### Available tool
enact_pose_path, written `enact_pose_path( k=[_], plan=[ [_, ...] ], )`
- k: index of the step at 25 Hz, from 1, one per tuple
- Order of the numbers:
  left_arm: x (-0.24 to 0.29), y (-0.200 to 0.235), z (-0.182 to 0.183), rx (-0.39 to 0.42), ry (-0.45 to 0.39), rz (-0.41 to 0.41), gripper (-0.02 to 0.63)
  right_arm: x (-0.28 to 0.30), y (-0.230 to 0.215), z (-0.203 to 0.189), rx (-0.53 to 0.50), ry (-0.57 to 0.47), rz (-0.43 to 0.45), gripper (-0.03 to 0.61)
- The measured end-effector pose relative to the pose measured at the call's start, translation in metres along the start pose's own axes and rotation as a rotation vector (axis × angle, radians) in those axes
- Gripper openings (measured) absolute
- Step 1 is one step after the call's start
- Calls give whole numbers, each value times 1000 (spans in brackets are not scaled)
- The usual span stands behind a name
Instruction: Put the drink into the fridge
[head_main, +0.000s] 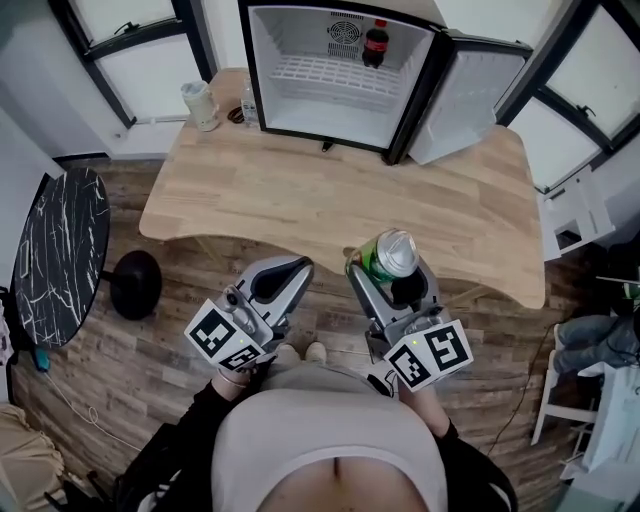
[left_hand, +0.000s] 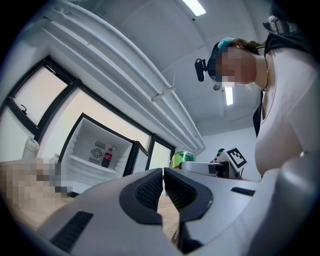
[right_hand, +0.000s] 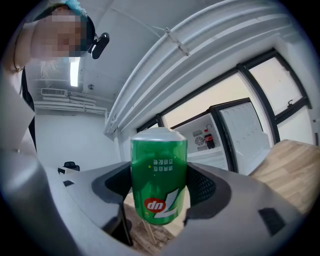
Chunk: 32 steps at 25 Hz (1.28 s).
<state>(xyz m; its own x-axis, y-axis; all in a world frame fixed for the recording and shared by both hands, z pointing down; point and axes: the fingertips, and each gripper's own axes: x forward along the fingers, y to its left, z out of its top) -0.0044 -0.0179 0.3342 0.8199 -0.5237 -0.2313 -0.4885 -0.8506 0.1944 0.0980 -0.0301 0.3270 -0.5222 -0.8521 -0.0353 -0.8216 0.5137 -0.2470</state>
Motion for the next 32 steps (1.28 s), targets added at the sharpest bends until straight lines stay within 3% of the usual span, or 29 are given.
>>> enact_pose_path(
  k=[21, 32],
  plan=[
    [10, 20, -6, -16, 14, 30, 12, 26, -11, -9, 40, 35, 38, 344],
    [48, 82, -3, -17, 8, -9, 12, 78, -47, -2, 36, 21, -4, 344]
  ],
)
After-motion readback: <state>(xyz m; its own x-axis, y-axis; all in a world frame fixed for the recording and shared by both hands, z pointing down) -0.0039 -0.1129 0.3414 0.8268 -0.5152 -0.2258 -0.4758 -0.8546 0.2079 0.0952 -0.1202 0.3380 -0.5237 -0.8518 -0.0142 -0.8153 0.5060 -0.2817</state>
